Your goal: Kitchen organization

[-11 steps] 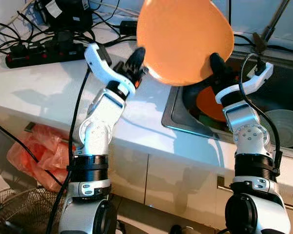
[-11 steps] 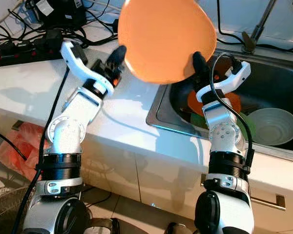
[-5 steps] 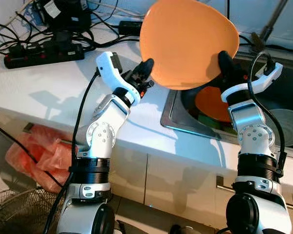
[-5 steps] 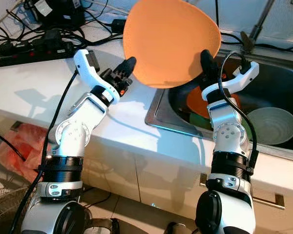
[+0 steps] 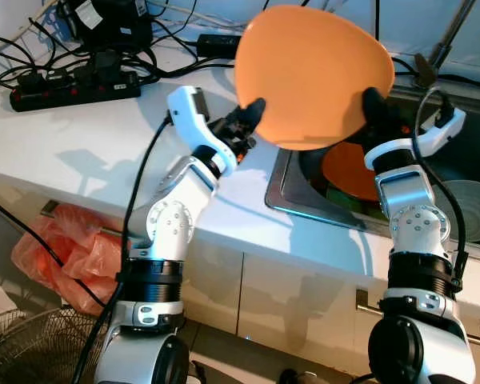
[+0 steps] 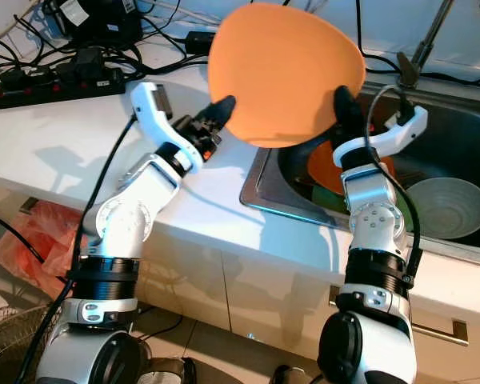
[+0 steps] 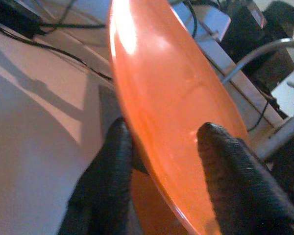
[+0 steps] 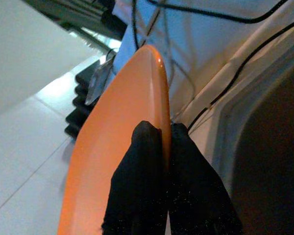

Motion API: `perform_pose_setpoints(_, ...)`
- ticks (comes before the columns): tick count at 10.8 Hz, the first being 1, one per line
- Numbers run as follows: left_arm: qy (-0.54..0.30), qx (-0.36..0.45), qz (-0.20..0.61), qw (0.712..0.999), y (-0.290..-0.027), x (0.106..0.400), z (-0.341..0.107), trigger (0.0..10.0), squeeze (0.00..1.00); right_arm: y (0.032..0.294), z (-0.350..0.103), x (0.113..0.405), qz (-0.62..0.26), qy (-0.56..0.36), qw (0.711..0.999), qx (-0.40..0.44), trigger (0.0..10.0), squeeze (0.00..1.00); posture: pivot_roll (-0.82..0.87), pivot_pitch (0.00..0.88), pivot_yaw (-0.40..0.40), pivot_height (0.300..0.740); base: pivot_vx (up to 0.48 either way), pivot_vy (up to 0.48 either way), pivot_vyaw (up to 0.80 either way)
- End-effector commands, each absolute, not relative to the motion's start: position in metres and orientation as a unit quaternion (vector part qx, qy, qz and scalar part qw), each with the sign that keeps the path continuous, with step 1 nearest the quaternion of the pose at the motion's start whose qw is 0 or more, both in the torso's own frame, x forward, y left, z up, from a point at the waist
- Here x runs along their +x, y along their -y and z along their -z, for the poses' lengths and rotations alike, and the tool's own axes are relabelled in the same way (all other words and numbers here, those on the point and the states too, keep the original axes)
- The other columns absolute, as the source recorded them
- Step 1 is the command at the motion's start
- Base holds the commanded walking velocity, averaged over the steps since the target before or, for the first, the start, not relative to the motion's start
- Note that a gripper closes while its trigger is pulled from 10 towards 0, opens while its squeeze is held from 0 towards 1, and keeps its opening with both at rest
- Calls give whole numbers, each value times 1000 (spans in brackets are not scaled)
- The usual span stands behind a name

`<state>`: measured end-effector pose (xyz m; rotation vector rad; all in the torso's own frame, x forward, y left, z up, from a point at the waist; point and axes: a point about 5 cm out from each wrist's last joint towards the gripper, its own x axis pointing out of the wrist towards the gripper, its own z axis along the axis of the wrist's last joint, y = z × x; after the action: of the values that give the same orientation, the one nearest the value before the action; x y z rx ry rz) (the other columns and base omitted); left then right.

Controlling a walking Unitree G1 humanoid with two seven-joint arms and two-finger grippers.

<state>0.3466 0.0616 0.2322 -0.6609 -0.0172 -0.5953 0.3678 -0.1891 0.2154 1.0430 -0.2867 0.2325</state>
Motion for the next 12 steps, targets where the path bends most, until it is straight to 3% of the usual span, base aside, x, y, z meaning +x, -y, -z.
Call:
perform_pose_setpoints(1, 9, -296, 306, 905, -55, 344, -235, 10000, 0, 196, -221, 369, -89, 151, 848, 501, 0, 0, 58, 101, -17, 740, 0, 0, 0)
perform_pose_setpoints(4, -3, -250, 313, 916, -52, 342, -229, 10000, 0, 215, -216, 371, -16, 163, 850, 501, 0, 0, 58, 101, -16, 740, 0, 0, 0)
perform_pose_setpoints(6, -18, -179, 336, 925, -47, 336, -220, 10000, 0, 231, -213, 369, 44, 175, 857, 482, 0, 0, 58, 101, -16, 740, 0, 0, 0)
perform_pose_setpoints(9, -31, -138, 340, 930, -48, 334, -212, 10000, 0, 249, -208, 367, 105, 189, 846, 487, 0, 0, 60, 101, -15, 740, 0, 0, 0)
perform_pose_setpoints(12, -45, -79, 330, 940, -56, 334, -199, 10000, 0, 261, -206, 363, 154, 190, 882, 403, 0, 0, 60, 103, -15, 740, 0, 0, 0)
